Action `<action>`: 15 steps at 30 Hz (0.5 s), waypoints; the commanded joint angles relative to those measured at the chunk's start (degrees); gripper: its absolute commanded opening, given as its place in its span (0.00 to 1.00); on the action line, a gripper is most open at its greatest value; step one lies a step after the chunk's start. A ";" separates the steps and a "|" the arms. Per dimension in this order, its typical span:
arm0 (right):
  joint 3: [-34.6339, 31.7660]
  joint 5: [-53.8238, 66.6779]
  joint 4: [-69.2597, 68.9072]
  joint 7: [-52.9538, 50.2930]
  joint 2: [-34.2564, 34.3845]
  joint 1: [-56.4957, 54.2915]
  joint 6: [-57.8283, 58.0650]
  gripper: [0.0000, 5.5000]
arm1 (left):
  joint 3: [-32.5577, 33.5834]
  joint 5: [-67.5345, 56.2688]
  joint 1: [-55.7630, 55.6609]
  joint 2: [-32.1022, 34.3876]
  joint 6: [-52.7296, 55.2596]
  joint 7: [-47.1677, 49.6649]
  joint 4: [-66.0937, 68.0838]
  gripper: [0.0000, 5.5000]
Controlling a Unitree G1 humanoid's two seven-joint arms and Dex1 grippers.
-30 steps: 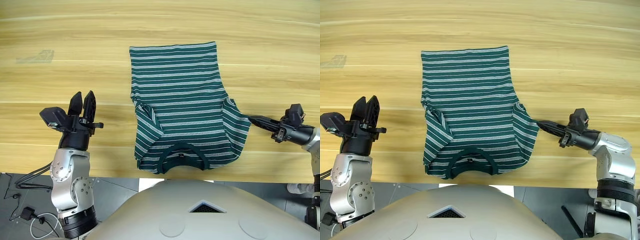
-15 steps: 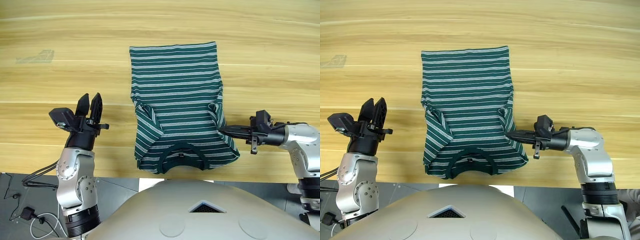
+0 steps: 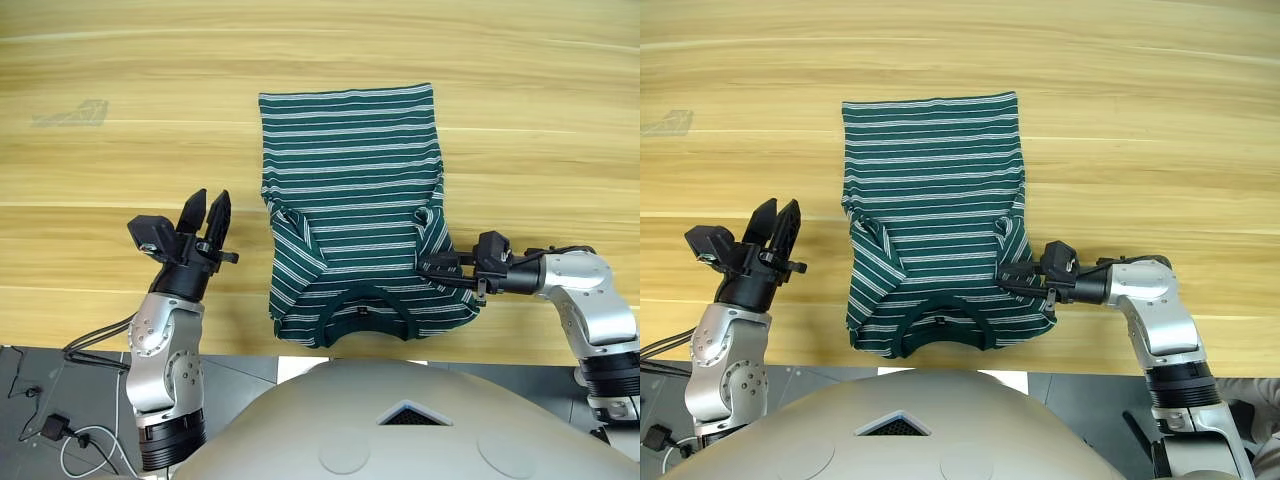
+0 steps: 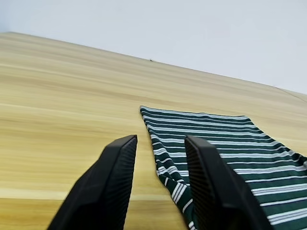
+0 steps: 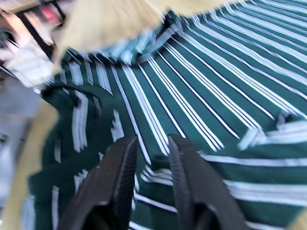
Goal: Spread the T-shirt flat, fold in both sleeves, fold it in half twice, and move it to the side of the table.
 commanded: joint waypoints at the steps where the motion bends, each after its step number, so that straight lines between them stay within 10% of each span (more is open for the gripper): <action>1: -0.32 5.91 -3.32 3.22 -1.39 1.57 4.62 0.34 | -1.54 0.94 1.40 2.81 -0.97 -4.10 -1.81 0.43; 6: -2.96 5.28 -1.43 -0.99 1.58 -0.72 0.78 0.48 | -2.04 7.60 0.56 7.22 -4.21 -6.13 -1.18 0.47; 15: -12.35 -16.65 10.16 -17.47 0.44 -9.57 -34.08 0.51 | 3.57 53.50 0.57 33.09 -40.82 -1.48 8.03 0.47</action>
